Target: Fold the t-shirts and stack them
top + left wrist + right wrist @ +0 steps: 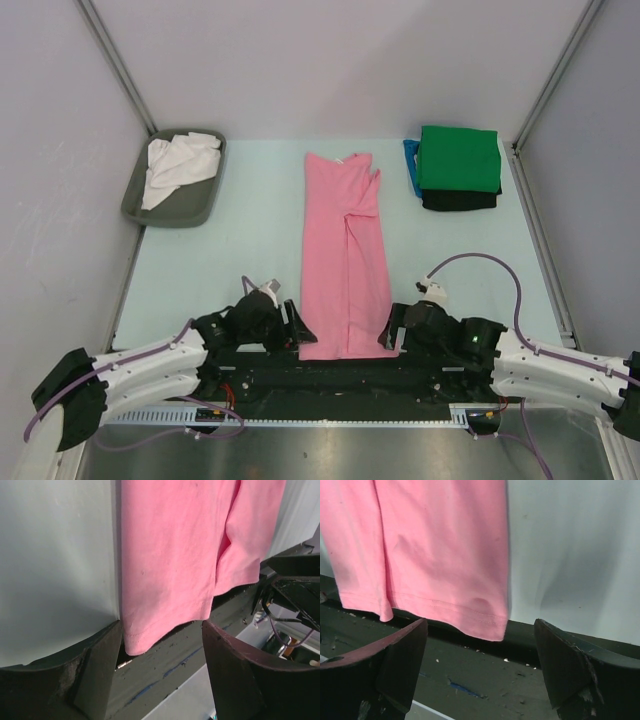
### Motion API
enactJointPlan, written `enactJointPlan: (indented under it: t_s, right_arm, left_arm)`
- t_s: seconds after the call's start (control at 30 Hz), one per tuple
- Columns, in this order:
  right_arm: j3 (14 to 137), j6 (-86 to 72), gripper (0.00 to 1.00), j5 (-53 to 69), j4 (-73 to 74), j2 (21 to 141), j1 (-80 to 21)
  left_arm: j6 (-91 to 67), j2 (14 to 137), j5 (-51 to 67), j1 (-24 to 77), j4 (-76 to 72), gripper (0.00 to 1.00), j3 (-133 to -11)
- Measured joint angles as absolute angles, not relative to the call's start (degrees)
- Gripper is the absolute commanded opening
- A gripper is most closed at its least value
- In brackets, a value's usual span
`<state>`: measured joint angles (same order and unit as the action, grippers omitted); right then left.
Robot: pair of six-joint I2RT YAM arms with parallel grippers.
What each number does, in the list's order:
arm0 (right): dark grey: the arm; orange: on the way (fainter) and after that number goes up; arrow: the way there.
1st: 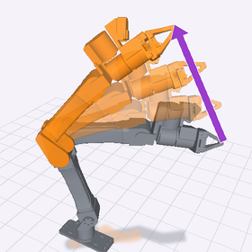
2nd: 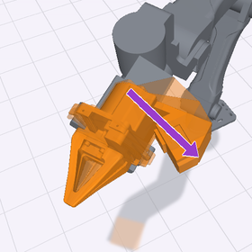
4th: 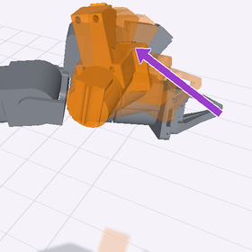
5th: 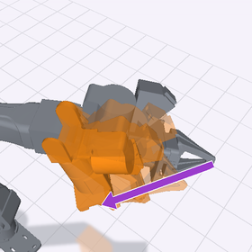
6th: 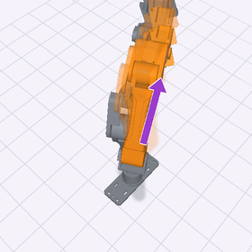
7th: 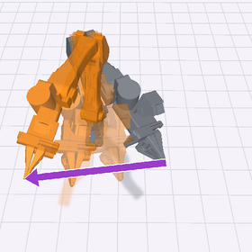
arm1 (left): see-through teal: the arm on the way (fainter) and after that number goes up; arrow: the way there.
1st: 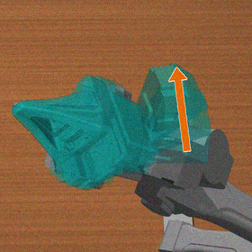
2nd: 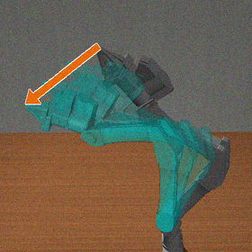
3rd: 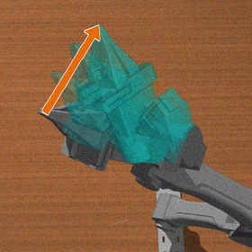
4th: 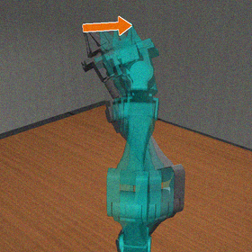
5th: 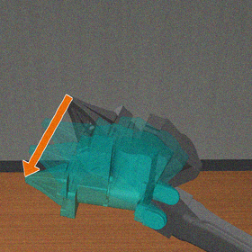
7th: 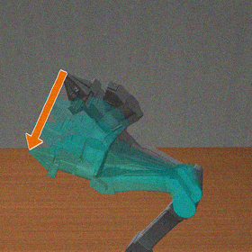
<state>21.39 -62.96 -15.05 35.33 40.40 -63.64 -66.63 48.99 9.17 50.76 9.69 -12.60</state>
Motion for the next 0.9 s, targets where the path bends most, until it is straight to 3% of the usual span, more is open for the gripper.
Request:
enactJointPlan:
  t_s: [0.4, 0.6, 0.77, 0.9]
  right_arm:
    - [20.99, -63.42, 0.91, -13.63, 32.34, 40.73, -63.64]
    - [20.03, -63.81, 0.91, -12.86, 31.11, 41.82, -63.61]
    - [18.98, -64.6, 0.9, -12.51, 30.96, 41.28, -63.64]
    - [18.04, -65.14, 0.9, -12.43, 30.94, 39.55, -63.64]
  left_arm:
    - [-68.9, 37.01, 11.6, 50.78, 14.85, 0.73, -5.37]
    - [-69.73, 36.84, 11.4, 50.76, 14.33, 0.71, -4.82]
    - [-70.39, 40.42, 12.01, 50.76, 11.11, 0.5, -4.67]
    - [-70.5, 43.51, 12.27, 50.76, 8.95, 0.41, -4.27]
